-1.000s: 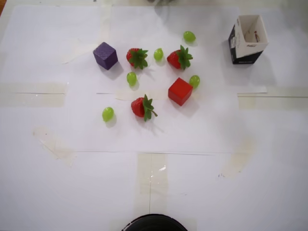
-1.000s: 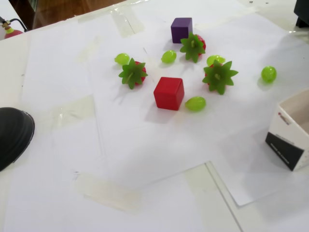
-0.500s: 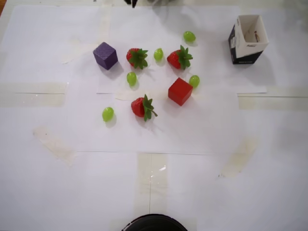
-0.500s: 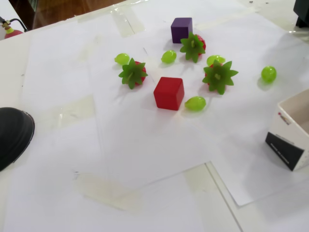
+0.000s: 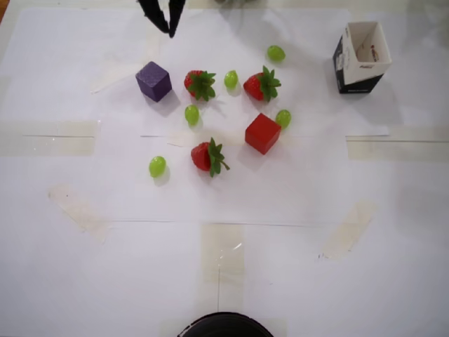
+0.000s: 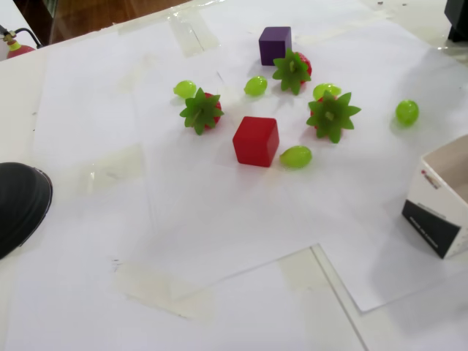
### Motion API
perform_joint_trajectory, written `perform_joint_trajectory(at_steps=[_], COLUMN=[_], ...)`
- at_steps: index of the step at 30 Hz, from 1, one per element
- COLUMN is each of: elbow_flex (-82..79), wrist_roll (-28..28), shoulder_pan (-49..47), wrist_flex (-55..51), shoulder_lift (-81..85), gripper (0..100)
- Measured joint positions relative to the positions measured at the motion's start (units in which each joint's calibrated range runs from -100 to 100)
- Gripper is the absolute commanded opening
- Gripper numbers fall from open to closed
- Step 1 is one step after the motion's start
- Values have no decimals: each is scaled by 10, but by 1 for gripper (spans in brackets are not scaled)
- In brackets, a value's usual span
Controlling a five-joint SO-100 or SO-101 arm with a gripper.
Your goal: Put the purple cube on top of the red cube
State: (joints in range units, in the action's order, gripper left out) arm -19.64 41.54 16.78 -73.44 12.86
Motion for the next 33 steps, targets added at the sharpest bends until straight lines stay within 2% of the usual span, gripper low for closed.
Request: perform_joint_trajectory(at_steps=[12, 25, 33], elbow_flex=[-20, -87, -124], wrist_roll=[28, 36, 44], shoulder_pan=[-1, 6, -7], wrist_flex=[49, 83, 137], shoulder_lift=[-36, -36, -41], gripper=[1, 28, 33])
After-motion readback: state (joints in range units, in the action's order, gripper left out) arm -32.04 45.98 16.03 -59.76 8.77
